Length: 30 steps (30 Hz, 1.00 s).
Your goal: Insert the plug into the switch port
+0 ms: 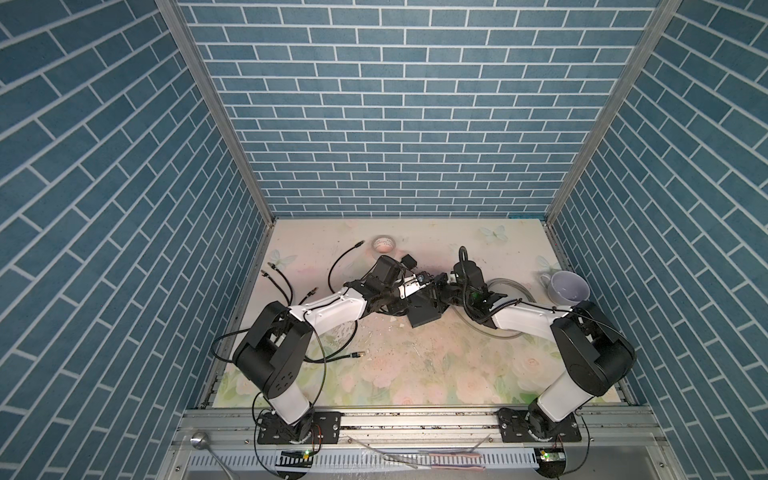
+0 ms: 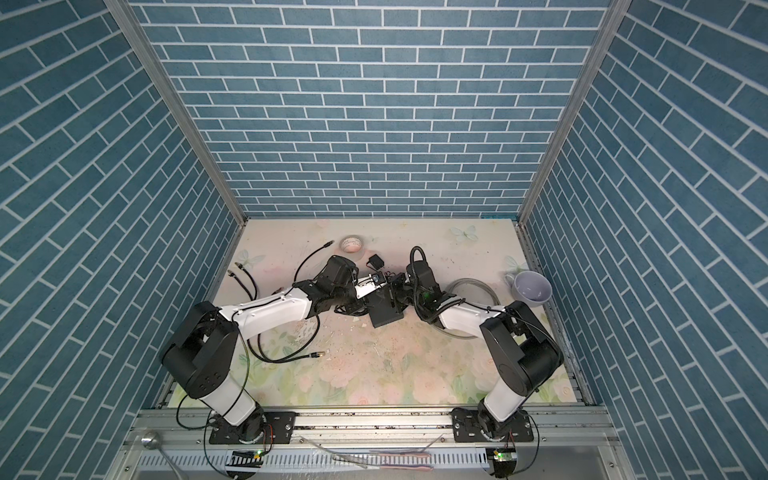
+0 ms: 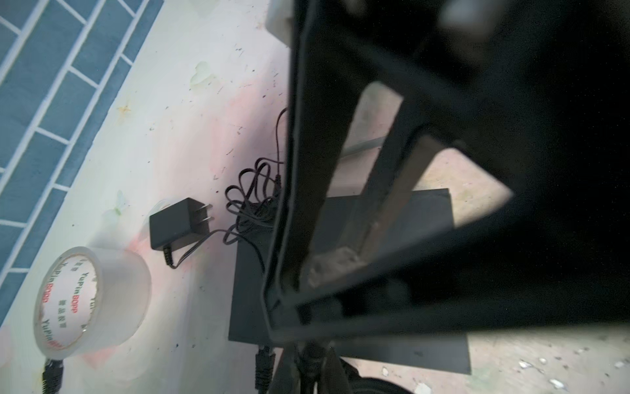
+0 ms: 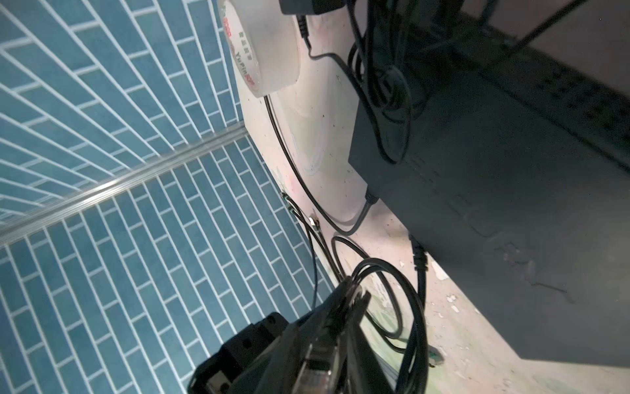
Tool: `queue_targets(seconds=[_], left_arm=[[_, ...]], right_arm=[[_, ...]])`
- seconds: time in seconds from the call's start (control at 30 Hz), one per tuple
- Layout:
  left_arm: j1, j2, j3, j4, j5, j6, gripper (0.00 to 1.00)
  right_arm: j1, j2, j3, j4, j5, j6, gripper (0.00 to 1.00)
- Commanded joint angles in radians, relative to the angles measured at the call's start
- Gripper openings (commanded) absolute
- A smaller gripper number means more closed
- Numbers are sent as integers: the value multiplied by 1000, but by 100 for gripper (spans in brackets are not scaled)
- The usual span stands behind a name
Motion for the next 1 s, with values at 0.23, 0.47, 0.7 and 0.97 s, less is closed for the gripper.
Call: queue_targets(seconds=[0.23,0.47,0.7,0.97], left_arm=[[42,21,105,-317,202,40,0],[68,49,150,-416,306,39,0],[84,49,166,-429,363,32,0],[102,40,173,-441,386,27,0]], right_arm=[[-85,-184,-19,-170,-52,-560,48],[-98,-207,-98,18,-229,-1015,45],[-98,-147,-129,106,-334,-1243,45],[-96,-36,-45,119,-433,-1234,40]])
